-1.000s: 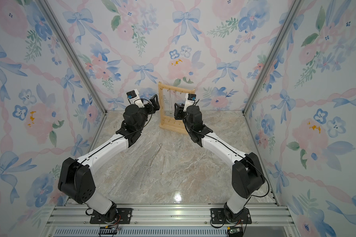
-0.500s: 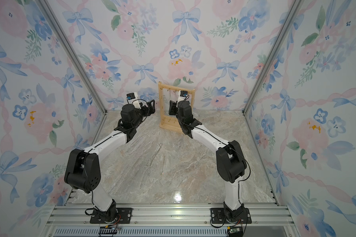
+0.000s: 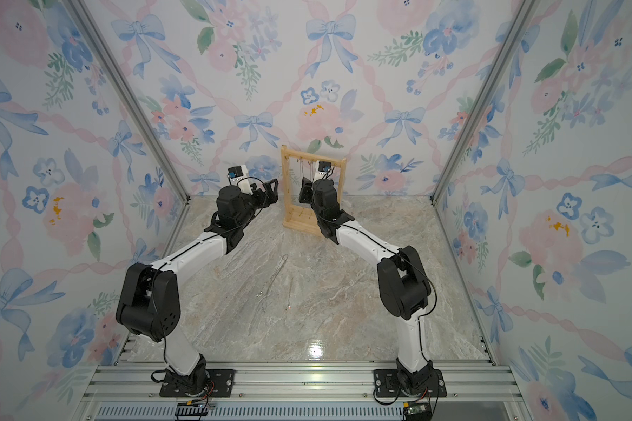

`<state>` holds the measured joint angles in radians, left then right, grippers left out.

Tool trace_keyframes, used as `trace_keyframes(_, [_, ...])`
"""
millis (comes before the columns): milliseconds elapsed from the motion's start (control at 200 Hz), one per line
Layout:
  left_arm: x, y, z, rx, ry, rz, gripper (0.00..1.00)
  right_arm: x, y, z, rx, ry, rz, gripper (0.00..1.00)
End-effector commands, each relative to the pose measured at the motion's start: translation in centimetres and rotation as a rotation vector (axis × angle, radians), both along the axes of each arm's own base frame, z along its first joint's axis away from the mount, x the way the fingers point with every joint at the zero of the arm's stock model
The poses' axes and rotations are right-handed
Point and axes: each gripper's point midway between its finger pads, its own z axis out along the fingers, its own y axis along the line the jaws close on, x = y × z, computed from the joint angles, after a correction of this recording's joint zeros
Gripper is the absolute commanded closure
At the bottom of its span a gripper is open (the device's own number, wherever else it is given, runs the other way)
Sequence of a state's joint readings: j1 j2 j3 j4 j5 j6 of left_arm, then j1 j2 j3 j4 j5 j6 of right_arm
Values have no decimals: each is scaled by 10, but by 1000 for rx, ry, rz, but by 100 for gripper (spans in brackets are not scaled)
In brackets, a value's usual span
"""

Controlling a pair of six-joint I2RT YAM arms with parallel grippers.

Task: Take the necklace off the jewelry display stand
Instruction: Take off the necklace from the stand.

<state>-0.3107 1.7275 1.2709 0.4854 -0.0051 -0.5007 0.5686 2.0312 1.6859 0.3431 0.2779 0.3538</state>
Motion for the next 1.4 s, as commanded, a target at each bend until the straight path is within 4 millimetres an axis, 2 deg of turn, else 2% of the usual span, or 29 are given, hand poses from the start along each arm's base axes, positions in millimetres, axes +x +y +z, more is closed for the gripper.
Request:
trace_keyframes(0, [0,-7,-9,3,10,-24,4,4,-7,11,-3,-49,-40,59])
trace_keyframes(265, [2,-10,-14,-1,20,-36,4,10,-6,14,-25,-73,-39,60])
trace_keyframes(645, [3,-14,-18,-1,27,-52,4,14,-8,25,-4,-122,-47,66])
trace_keyframes(995, [3,-18,-20,-1,31,-64,3,18,-6,26,-14,-128,-51,84])
trace_keyframes(1260, [2,-21,-21,1,32,-67,3,9,-2,34,-27,-154,-35,98])
trace_keyframes(1390, [1,-23,-21,2,32,-70,3,4,0,36,-35,-161,-24,100])
